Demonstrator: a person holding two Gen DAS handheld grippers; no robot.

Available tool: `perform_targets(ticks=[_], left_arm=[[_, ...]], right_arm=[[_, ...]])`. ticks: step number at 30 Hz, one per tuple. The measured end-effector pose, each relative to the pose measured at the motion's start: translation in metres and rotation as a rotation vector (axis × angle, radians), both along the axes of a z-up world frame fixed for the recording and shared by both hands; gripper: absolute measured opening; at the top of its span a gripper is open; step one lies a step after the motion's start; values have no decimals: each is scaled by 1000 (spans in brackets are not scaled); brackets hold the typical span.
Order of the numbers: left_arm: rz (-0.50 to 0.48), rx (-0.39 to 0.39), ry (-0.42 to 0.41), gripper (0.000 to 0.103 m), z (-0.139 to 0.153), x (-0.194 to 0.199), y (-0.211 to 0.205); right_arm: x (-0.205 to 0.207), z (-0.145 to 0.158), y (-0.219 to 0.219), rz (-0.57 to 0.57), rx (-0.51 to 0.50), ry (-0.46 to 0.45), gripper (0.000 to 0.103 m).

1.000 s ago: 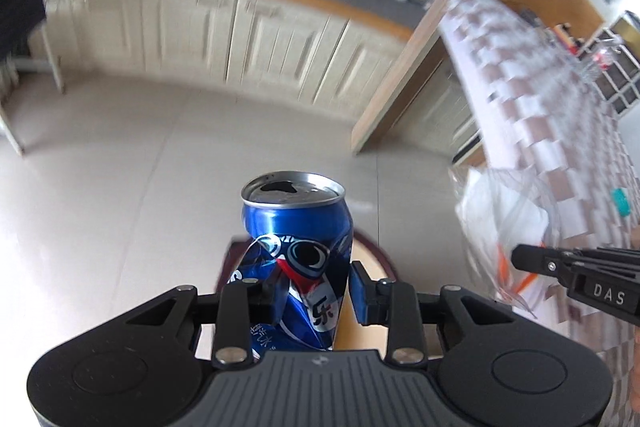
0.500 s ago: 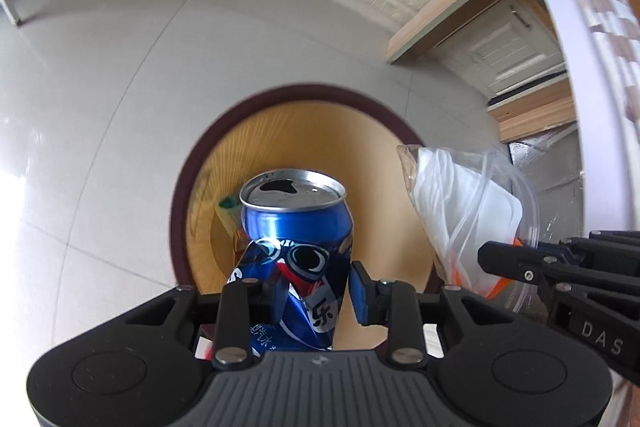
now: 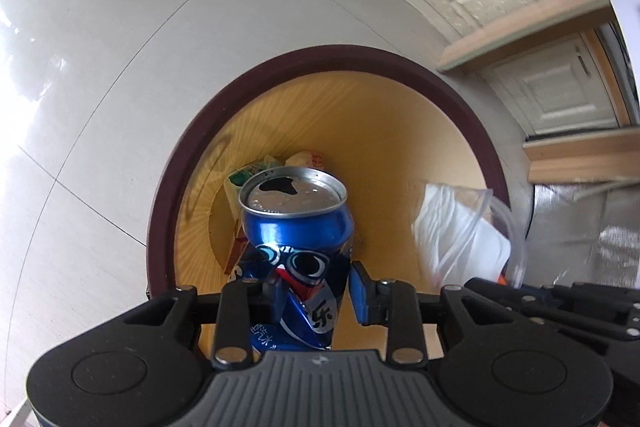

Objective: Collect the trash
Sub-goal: 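Open the left tool and the right tool to drop the can and bag in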

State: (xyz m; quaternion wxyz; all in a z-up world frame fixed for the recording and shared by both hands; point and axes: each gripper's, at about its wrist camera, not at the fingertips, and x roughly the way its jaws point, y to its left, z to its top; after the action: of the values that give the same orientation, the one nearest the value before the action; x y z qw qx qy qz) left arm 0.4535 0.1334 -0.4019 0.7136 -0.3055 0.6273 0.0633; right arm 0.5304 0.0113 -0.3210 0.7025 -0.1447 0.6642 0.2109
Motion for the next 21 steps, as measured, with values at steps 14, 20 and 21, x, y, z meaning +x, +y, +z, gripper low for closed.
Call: perform_targets(ticks=[14, 20, 21], left_arm=[[-68, 72, -17, 56, 2, 1, 1], [-117, 101, -27, 61, 12, 6, -3], [-128, 106, -29, 62, 15, 6, -4]], right_arm=[[29, -20, 3, -92, 27, -65, 36], [22, -15, -1, -136, 31, -35, 36], [21, -13, -2, -145, 35, -31, 36]])
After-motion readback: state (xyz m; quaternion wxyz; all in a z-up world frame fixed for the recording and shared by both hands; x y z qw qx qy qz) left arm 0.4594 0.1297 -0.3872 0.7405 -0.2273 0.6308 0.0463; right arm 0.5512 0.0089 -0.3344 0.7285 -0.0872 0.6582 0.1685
